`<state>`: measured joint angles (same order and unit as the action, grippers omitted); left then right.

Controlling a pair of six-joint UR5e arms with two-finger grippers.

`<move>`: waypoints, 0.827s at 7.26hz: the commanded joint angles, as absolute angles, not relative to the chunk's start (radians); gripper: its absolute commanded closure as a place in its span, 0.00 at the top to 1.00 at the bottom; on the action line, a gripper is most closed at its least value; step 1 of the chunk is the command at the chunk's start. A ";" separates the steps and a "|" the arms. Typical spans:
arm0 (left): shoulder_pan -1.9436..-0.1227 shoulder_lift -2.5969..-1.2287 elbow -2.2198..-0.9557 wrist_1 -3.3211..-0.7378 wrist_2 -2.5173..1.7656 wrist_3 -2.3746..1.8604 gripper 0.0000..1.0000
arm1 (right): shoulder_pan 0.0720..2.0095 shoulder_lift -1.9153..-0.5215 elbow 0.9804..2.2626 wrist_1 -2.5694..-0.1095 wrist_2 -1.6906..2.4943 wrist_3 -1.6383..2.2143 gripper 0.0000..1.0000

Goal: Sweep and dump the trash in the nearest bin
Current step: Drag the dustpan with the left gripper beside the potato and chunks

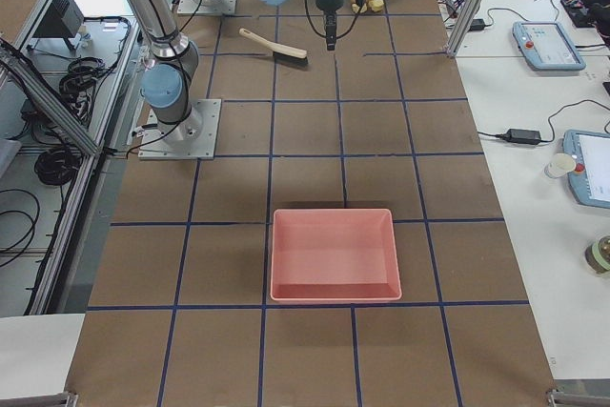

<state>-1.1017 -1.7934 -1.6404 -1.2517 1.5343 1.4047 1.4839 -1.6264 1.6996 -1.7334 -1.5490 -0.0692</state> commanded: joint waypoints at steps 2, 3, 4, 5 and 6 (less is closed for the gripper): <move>-1.042 -1.945 -1.484 -1.279 1.582 1.687 0.07 | 1.690 -1.612 1.704 -1.747 -1.540 0.205 1.00; -1.034 -1.969 -1.465 -1.302 1.582 1.747 0.07 | 1.736 -1.614 1.719 -1.746 -1.540 0.288 1.00; -1.028 -1.980 -1.463 -1.290 1.583 1.759 0.07 | 1.779 -1.623 1.777 -1.753 -1.540 0.376 1.00; -1.028 -1.996 -1.459 -1.282 1.585 1.805 0.07 | 1.837 -1.626 1.837 -1.826 -1.551 0.464 1.00; -1.028 -2.022 -1.454 -1.272 1.583 1.840 0.07 | 1.888 -1.620 1.864 -1.853 -1.552 0.612 1.00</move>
